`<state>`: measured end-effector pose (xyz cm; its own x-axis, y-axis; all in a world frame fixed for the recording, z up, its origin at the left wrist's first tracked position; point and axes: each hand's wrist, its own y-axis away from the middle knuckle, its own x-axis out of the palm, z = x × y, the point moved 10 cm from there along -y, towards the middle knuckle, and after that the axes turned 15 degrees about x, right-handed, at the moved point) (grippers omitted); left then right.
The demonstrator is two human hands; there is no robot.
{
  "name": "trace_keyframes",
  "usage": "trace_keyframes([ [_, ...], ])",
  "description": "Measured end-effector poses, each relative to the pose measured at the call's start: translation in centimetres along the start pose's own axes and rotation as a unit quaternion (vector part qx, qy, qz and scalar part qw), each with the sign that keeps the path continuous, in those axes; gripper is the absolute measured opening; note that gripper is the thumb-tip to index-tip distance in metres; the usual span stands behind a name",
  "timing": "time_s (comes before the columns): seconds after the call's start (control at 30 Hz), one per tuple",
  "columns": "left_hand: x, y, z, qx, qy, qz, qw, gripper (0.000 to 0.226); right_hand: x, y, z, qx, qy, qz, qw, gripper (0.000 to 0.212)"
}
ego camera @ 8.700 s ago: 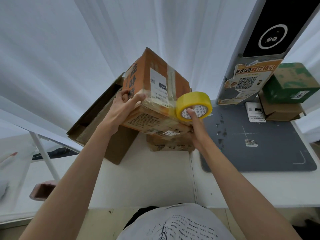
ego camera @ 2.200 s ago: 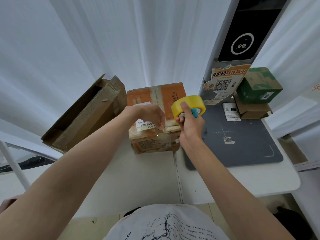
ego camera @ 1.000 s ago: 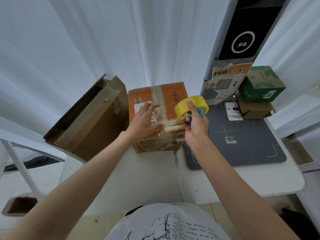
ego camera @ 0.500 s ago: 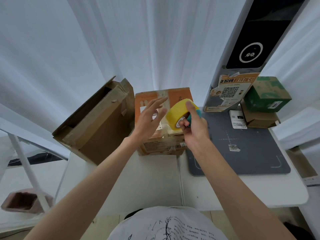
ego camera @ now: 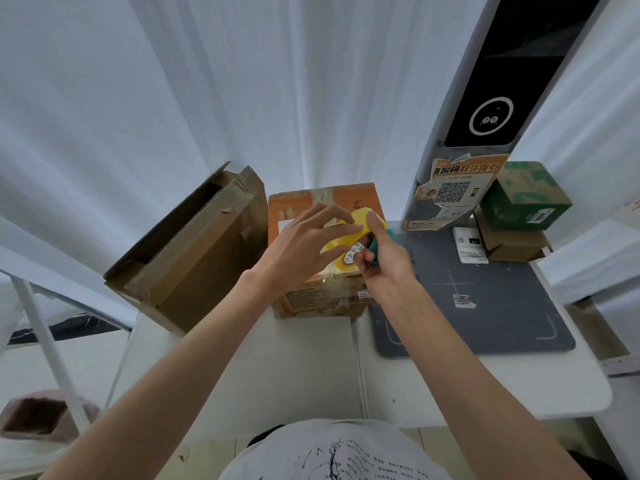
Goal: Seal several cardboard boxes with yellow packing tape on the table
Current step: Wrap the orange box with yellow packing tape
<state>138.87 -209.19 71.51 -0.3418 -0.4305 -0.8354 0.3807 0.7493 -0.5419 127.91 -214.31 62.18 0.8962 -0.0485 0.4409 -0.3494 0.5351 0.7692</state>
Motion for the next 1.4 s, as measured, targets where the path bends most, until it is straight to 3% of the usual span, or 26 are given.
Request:
trace_keyframes([
  [0.53, -0.5, 1.7, -2.1, 0.050, -0.068, -0.017, 0.996, 0.030, -0.7, -0.7, -0.5, 0.050, -0.063, 0.007, 0.997, 0.052],
  [0.63, -0.4, 1.7, -1.3, -0.010, -0.034, -0.039, 0.999, 0.035, -0.5, -0.8, -0.5, 0.051, -0.066, 0.019, 0.996, 0.048],
  [0.77, 0.6, 1.0, 0.7, -0.149, 0.077, -0.026, 0.985, 0.071, -0.3, -1.1, -0.5, 0.049, -0.058, 0.043, 0.996, 0.041],
  [0.87, 1.2, 0.2, 1.1, -0.165, 0.117, 0.002, 0.979, 0.074, -0.4, -1.3, 0.3, 0.059, -0.042, 0.076, 0.994, 0.039],
  [0.93, 1.4, 0.1, 1.7, -0.182, 0.121, 0.013, 0.976, 0.076, -0.8, -1.4, 0.9, 0.047, 0.032, 0.092, 0.994, 0.047],
  [1.0, 1.8, 0.2, 2.3, -0.204, 0.127, 0.027, 0.970, 0.077, -2.3, -1.7, 2.2, -0.013, 0.104, 0.044, 0.994, 0.052],
  [1.1, 2.3, 0.7, 3.0, -0.226, 0.133, 0.038, 0.964, 0.071, -7.1, -3.0, 4.3, -0.105, 0.066, -0.104, 0.987, 0.048],
  [1.23, 2.3, 1.2, 3.2, -0.229, 0.131, 0.031, 0.964, 0.063, -12.2, -8.7, 2.1, -0.027, 0.023, -0.170, 0.985, 0.034],
  [1.4, 2.5, 2.0, 3.5, -0.245, 0.141, 0.011, 0.959, 0.057, -17.5, -15.0, -2.3, 0.071, 0.062, -0.229, 0.969, 0.009],
])
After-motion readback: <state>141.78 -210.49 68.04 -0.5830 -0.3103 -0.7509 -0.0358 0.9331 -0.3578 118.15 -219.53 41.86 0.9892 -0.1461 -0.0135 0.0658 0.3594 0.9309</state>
